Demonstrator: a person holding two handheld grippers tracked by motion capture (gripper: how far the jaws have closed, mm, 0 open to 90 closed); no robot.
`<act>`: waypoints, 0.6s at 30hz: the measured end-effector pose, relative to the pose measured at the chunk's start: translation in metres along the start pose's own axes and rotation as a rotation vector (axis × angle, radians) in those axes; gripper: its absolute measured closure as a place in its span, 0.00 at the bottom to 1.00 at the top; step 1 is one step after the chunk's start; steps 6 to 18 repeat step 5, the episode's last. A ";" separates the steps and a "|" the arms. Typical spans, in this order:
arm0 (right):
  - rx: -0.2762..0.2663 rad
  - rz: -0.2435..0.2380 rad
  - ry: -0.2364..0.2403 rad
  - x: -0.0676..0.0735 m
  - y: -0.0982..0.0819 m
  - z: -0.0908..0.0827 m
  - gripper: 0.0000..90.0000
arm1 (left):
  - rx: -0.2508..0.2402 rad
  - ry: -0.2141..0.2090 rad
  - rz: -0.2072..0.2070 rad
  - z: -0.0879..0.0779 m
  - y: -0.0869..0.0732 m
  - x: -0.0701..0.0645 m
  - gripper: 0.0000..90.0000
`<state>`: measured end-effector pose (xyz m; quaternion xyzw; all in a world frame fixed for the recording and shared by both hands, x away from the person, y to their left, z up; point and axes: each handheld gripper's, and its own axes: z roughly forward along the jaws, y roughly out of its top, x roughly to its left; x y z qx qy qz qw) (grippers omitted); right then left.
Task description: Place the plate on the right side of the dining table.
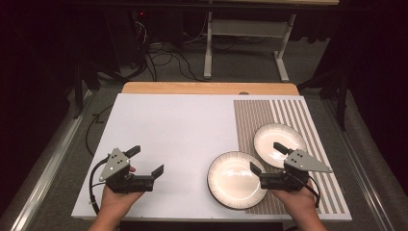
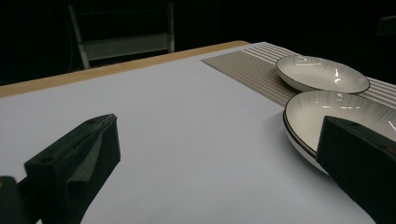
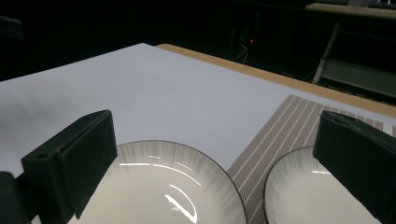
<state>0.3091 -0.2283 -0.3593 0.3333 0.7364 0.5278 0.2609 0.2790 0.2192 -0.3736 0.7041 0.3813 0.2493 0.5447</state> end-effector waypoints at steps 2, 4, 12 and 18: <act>-0.006 0.011 -0.004 -0.003 -0.001 -0.002 0.01 | -0.001 -0.002 -0.003 0.000 0.000 0.000 0.01; -0.013 0.010 -0.014 -0.004 0.000 -0.004 0.01 | 0.001 -0.002 0.003 -0.001 0.000 0.000 0.01; -0.018 0.015 -0.014 -0.004 0.001 -0.004 0.01 | 0.001 -0.002 0.005 -0.002 0.000 0.001 0.01; -0.018 0.015 -0.014 -0.004 0.001 -0.004 0.01 | 0.001 -0.002 0.005 -0.002 0.000 0.001 0.01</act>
